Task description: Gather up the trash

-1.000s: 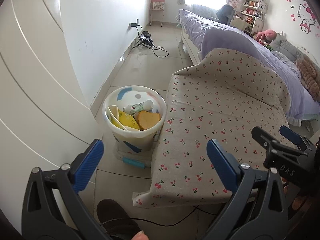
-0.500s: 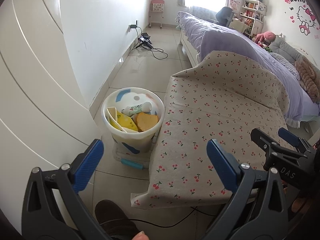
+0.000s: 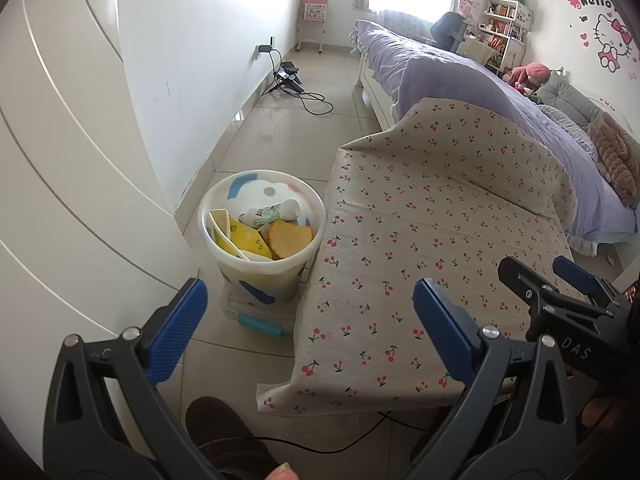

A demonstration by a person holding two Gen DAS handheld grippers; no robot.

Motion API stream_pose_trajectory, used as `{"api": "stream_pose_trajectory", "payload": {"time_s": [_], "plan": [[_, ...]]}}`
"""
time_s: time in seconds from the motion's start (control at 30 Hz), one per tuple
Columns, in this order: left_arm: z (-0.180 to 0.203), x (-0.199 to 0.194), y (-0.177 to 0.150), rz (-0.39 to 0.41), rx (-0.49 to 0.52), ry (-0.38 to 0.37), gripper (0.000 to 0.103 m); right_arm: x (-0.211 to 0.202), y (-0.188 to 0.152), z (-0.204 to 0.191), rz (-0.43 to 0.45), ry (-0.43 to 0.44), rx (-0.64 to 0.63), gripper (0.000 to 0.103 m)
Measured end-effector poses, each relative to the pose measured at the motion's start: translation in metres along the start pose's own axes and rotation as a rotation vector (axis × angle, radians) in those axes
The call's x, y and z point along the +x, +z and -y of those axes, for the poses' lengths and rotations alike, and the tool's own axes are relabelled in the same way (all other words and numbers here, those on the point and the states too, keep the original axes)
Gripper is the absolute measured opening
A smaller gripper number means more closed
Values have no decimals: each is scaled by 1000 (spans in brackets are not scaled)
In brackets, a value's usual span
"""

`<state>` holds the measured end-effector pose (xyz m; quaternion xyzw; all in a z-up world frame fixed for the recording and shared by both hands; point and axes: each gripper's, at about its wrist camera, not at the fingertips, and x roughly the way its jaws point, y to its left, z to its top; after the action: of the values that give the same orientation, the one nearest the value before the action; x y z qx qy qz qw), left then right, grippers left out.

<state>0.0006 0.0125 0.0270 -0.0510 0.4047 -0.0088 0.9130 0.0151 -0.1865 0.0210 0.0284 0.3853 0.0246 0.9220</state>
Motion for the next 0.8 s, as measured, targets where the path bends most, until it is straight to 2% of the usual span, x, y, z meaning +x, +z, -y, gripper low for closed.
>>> {"api": "stream_pose_trajectory", "payload": {"time_s": [0.8], "plan": [[3, -1, -2, 3, -5, -2, 102, 1, -1, 0, -5, 1, 1, 103]]}}
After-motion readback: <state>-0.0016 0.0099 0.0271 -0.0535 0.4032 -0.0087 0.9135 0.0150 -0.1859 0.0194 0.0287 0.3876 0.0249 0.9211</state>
